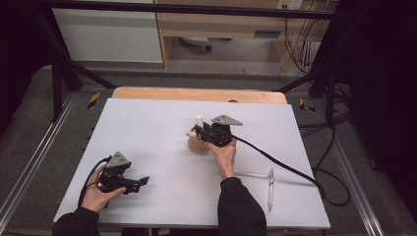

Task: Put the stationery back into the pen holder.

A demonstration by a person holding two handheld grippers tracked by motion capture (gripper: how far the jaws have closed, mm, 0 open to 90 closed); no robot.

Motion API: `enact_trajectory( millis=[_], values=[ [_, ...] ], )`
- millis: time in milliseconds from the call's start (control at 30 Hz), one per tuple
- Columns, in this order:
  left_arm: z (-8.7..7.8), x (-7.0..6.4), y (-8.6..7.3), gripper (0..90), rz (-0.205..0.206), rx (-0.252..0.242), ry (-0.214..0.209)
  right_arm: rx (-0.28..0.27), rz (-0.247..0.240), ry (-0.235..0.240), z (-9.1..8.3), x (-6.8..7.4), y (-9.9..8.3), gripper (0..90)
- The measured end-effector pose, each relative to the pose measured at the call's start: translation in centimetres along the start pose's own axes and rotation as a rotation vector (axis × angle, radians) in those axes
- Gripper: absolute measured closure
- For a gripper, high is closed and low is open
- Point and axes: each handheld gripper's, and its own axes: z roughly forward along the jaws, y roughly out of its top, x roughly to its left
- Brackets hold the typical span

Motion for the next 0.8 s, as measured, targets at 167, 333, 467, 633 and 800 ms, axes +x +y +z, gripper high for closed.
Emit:
enact_trajectory(
  millis=[167, 333, 467, 633, 800],
  values=[
    [0.0, 0.0, 0.0, 6.2, 0.000, 0.003, 0.000, 0.013, -0.001, 0.005, 0.0, -0.2, -0.9, 66.7],
    [0.0, 0.0, 0.0, 6.2, 0.001, 0.002, -0.001, 0.029, -0.013, 0.002, 0.0, -0.3, -0.8, 66.3],
    [0.0, 0.0, 0.0, 6.2, 0.000, 0.001, -0.001, 0.031, -0.015, 0.005, -0.1, -0.3, -0.7, 64.9],
    [0.0, 0.0, 0.0, 6.2, 0.001, 0.004, -0.003, 0.029, -0.042, -0.004, -0.9, -0.3, 0.0, 58.2],
    [0.0, 0.0, 0.0, 6.2, 0.001, 0.002, -0.004, 0.028, -0.084, -0.007, -2.4, -0.2, 1.0, 51.6]
  ],
)
